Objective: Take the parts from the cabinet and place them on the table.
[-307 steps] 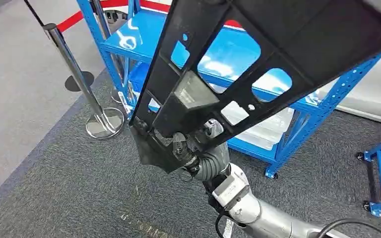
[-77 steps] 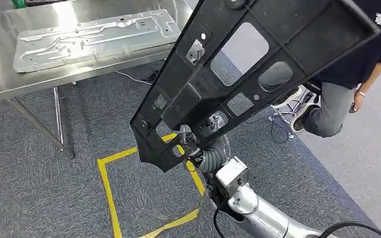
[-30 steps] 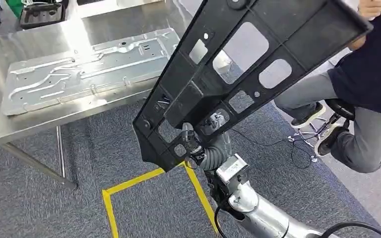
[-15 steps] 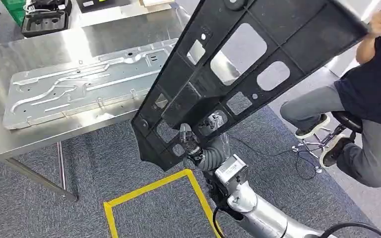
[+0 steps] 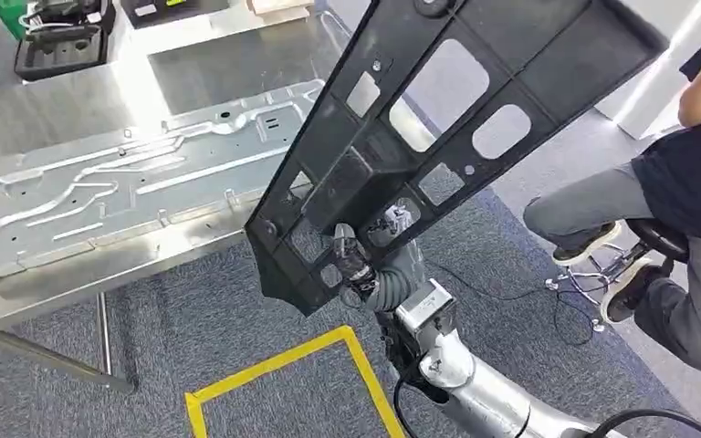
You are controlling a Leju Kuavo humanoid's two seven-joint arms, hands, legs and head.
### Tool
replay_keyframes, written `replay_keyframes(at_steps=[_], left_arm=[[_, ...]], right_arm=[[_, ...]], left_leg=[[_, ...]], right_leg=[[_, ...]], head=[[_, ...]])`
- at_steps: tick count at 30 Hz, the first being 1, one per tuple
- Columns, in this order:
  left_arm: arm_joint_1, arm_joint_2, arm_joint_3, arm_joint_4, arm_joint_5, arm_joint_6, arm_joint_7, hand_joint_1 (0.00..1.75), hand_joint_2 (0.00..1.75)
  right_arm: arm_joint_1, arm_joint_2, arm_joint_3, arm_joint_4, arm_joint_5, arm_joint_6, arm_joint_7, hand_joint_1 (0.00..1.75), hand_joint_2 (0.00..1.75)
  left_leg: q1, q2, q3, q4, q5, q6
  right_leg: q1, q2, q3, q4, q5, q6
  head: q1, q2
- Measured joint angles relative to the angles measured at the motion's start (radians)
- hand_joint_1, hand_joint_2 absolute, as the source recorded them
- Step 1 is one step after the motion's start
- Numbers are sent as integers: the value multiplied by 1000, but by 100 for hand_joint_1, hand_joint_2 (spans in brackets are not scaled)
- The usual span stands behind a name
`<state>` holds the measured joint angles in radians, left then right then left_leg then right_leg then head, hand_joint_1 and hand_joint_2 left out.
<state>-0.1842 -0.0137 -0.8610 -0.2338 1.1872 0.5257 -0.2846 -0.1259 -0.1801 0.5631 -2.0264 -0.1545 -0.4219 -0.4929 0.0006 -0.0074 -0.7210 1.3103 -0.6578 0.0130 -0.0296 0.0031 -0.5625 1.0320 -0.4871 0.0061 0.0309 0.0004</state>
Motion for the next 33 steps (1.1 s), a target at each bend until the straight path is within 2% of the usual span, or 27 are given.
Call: replay_keyframes(at_steps=[1,2,4,5,6,7,9,10,11,13,14,15,16,17,18,19,20,21,23,24,25,26,28,29,30,31,33], left_arm=[[3,0,0,0,0,0,0,0,175],[4,0,0,0,0,0,0,0,175],[7,2,0,0,0,0,0,0,175],[7,3,0,0,0,0,0,0,175],[10,3,0,0,0,0,0,0,175],[12,3,0,0,0,0,0,0,175],[4,3,0,0,0,0,0,0,175],[-1,3,0,0,0,0,0,0,175],[-3,3,0,0,0,0,0,0,175],[-5,6,0,0,0,0,0,0,175],[-4,6,-1,0,-1,2,2,0,175],[-3,6,-1,0,-2,4,6,0,175],[-1,5,-1,0,-2,7,9,0,175],[2,3,-1,0,-2,11,11,0,175],[2,2,-1,0,-3,11,11,0,175],[6,0,-2,0,-3,12,11,0,175],[2,-2,-4,0,-3,12,11,0,175],[-3,-2,-6,0,-3,14,8,0,175],[-1,-2,-6,0,-1,14,4,0,175],[-1,2,-6,0,-1,16,2,0,175],[0,2,-6,0,0,17,-2,0,175],[-1,1,-6,0,3,18,-5,0,175],[0,1,-6,0,12,19,-14,0,175],[4,1,-6,0,19,19,-19,0,175],[9,1,-6,0,23,20,-22,0,175],[13,1,-6,0,24,20,-25,0,175],[26,3,-6,0,32,20,-30,0,175]], right_arm=[[0,0,0,0,0,0,0,175,175],[0,0,0,0,0,0,0,175,175],[-2,0,0,2,0,0,0,175,175],[-2,0,0,4,0,0,0,175,175],[-3,0,0,5,-1,0,2,175,175],[0,0,0,5,-1,0,1,175,175],[-3,0,0,5,-1,0,2,175,175],[-3,0,0,5,-1,0,2,175,175],[-4,0,0,5,-1,-1,2,175,175],[-3,1,0,5,-1,-2,2,175,175],[-2,1,0,5,-1,-2,2,175,175],[-2,0,0,5,-1,-2,3,175,175],[-2,0,0,5,-1,-4,5,175,175],[-2,0,0,5,-1,-4,7,175,175],[-2,0,0,5,0,-5,9,175,175],[-2,-1,0,5,0,-6,11,175,175],[-3,0,-1,6,2,-7,10,175,175],[-4,0,-1,5,6,-8,15,175,175],[-6,-1,-1,3,26,-20,27,175,175],[-6,-2,-3,2,38,-26,37,175,175],[-7,-3,-4,2,49,-31,48,175,175],[-9,-3,-4,1,77,-45,78,175,175],[-15,-12,-5,0,176,-86,191,175,175],[-15,-22,-8,0,229,-106,249,175,175],[-15,-32,-16,1,284,-127,309,175,175],[-16,-42,-25,1,335,-146,363,175,175],[-26,-67,-44,1,448,-163,485,175,175]], left_leg=[[0,0,2,-47,19,5],[0,0,11,-115,77,13],[-10,-1,18,-245,252,31],[-23,-5,10,-246,209,35],[-27,-10,29,-254,217,35],[-21,-14,47,-274,244,37],[-22,-12,83,-278,240,39],[-25,-10,93,-278,233,47],[-26,-9,100,-277,227,57],[-29,-9,113,-277,213,64],[-32,-10,122,-277,203,65],[-34,-12,134,-276,196,66],[-36,-14,150,-276,185,65],[-36,-16,169,-276,171,65],[-37,-16,186,-276,157,64],[-37,-16,182,-278,144,63],[-39,-20,196,-267,136,59],[-39,-20,190,-268,129,54],[-38,-19,204,-273,129,49],[-44,-20,206,-275,121,46],[-42,-14,194,-244,122,36],[-35,-12,165,-190,111,27],[-15,-12,82,-65,61,6],[-5,-11,48,-29,39,-4],[4,-8,32,-31,39,-14],[13,-7,34,-67,72,-22],[30,-2,80,-220,199,-39]], right_leg=[[2,2,19,0,-12,1],[5,2,39,-1,-26,1],[7,2,57,-3,-46,6],[7,16,69,-3,-60,17],[6,12,73,-10,-74,24],[5,13,97,16,-66,30],[1,8,91,48,-64,38],[2,6,71,95,-71,37],[6,5,30,155,-89,35],[13,5,-63,265,-160,32],[15,5,-93,282,-193,32],[19,5,-112,272,-210,29],[23,6,-118,237,-203,24],[32,5,-115,174,-153,14],[38,6,-112,101,-61,5],[50,6,-119,31,81,-7],[54,12,-127,27,82,-14],[51,10,-115,26,90,-19],[53,7,-103,12,82,-29],[39,7,-85,-6,86,-34],[38,6,-69,-20,86,-34],[35,5,-59,-28,85,-35],[28,4,-48,-33,79,-35],[23,4,-43,-33,73,-31],[18,4,-37,-32,66,-25],[12,4,-30,-30,60,-19],[0,6,-16,-25,46,-3]], head=[[0,0],[0,0],[2,0],[-1,0],[0,0],[0,0],[3,0],[4,0],[5,0],[4,0],[4,0],[4,0],[4,0],[5,0],[4,0],[6,0],[-5,0],[5,0],[6,0],[8,0],[11,0],[8,0],[9,0],[9,0],[9,0],[9,0],[9,0]])
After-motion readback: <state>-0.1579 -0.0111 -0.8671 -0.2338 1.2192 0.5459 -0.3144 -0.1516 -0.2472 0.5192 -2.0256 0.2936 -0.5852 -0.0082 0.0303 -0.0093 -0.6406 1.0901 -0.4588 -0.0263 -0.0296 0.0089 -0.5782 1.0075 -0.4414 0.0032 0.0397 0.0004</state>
